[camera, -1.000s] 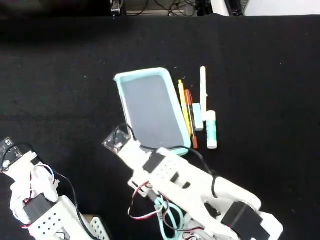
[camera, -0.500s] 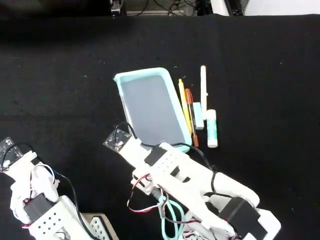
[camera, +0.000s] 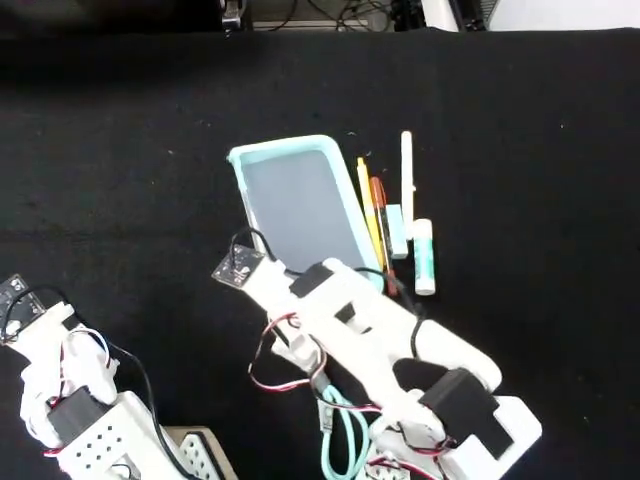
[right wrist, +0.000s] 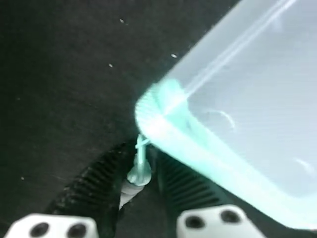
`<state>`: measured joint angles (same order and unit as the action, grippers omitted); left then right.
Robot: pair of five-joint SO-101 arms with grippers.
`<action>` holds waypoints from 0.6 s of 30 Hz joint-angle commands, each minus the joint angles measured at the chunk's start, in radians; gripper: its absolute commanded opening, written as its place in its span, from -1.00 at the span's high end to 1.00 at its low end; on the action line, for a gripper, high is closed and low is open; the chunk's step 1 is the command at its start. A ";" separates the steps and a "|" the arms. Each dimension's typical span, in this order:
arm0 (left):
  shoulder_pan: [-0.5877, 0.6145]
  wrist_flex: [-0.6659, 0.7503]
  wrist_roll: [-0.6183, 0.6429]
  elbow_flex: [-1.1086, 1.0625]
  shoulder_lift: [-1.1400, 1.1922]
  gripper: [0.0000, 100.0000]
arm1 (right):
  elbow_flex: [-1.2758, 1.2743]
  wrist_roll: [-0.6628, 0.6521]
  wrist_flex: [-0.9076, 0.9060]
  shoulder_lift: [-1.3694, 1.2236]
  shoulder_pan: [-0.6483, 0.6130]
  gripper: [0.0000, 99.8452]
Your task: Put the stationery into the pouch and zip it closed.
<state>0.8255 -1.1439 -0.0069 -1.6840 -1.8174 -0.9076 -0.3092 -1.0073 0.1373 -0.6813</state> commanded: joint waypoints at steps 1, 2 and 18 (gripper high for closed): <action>0.005 0.009 0.011 -0.015 -0.003 0.93 | -0.001 -0.014 -0.011 0.030 0.040 0.97; 0.004 0.009 0.011 -0.015 -0.003 0.93 | -0.007 -0.015 -0.005 0.038 0.040 0.98; -0.047 0.362 0.008 0.067 -0.006 0.93 | -0.148 -0.018 -0.029 0.650 0.057 0.98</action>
<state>0.8239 -0.8707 -0.0069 -1.6717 -1.8174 -1.0549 -0.3199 -1.0134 0.6068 -0.6460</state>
